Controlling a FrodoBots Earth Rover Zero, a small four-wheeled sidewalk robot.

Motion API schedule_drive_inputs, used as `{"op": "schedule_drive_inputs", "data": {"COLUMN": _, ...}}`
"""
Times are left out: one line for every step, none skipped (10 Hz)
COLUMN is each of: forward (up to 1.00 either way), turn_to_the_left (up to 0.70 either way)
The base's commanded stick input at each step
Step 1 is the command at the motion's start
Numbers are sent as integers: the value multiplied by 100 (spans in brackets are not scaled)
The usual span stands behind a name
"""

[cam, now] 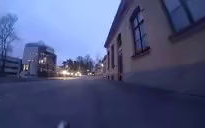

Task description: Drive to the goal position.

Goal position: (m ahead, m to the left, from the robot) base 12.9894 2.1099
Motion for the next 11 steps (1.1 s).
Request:
{"op": "schedule_drive_inputs", "data": {"forward": 50, "turn_to_the_left": 0}}
{"op": "schedule_drive_inputs", "data": {"forward": 50, "turn_to_the_left": 0}}
{"op": "schedule_drive_inputs", "data": {"forward": 50, "turn_to_the_left": 0}}
{"op": "schedule_drive_inputs", "data": {"forward": 50, "turn_to_the_left": 0}}
{"op": "schedule_drive_inputs", "data": {"forward": 50, "turn_to_the_left": 0}}
{"op": "schedule_drive_inputs", "data": {"forward": 50, "turn_to_the_left": 0}}
{"op": "schedule_drive_inputs", "data": {"forward": 50, "turn_to_the_left": 0}}
{"op": "schedule_drive_inputs", "data": {"forward": 50, "turn_to_the_left": 0}}
{"op": "schedule_drive_inputs", "data": {"forward": 50, "turn_to_the_left": 0}}
{"op": "schedule_drive_inputs", "data": {"forward": 50, "turn_to_the_left": 0}}
{"op": "schedule_drive_inputs", "data": {"forward": 50, "turn_to_the_left": 0}}
